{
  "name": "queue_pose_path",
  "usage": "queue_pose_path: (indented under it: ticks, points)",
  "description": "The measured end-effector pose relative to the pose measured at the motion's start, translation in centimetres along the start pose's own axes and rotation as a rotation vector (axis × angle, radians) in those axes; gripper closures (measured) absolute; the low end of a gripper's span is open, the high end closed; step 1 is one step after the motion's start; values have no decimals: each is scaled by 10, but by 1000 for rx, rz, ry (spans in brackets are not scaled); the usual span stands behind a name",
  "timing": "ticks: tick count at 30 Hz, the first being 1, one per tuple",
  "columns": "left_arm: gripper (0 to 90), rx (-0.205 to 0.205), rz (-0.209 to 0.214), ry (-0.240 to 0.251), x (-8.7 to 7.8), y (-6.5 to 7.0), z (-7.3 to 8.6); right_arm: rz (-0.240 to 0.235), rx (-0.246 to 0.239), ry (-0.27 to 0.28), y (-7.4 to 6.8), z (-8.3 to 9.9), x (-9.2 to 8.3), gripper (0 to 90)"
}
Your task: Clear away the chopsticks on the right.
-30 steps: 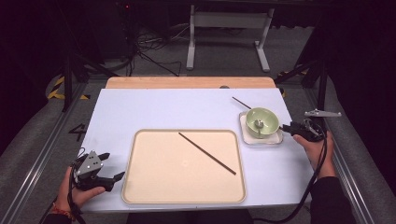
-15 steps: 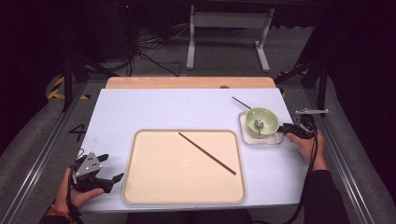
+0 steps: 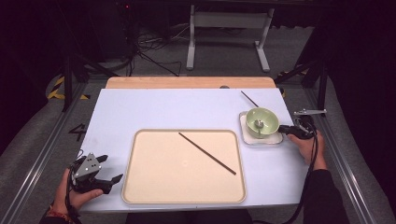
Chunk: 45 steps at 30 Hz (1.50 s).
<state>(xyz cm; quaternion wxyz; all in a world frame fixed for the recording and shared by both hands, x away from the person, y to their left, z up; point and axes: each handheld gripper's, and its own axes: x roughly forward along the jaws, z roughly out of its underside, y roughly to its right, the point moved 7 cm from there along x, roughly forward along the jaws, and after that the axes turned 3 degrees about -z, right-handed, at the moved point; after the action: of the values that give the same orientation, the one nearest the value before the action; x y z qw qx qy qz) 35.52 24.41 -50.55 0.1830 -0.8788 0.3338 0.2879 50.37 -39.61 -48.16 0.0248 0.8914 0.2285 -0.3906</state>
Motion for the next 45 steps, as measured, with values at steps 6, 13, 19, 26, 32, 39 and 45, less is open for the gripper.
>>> queue_pose_path:
  ticks: [6, 13, 19, 26, 32, 39, 45]
  points:
    - [125, 3, 2, -2, 0, 0, 0, -1, -2, 20, 0, 0, -7, 845]
    - [125, 11, 4, -3, 0, 1, -1, 32, 7, 77, 3, -4, -22, 846]
    - [125, 6, 4, 2, -1, 1, -1, 61, -1, 179, -2, -12, -49, 847]
    - [125, 12, 9, 0, 0, 3, -2, 45, -60, 258, -30, -26, -83, 847]
    - [125, 13, 12, -1, 2, 3, -3, 17, -104, 304, -57, -33, -103, 847]
    - [126, 14, 15, 1, 1, 3, -3, -47, -191, 319, -105, -34, -112, 847]
    - [126, 14, 14, 6, 0, 2, -3, -116, -277, 310, -149, -26, -109, 847]
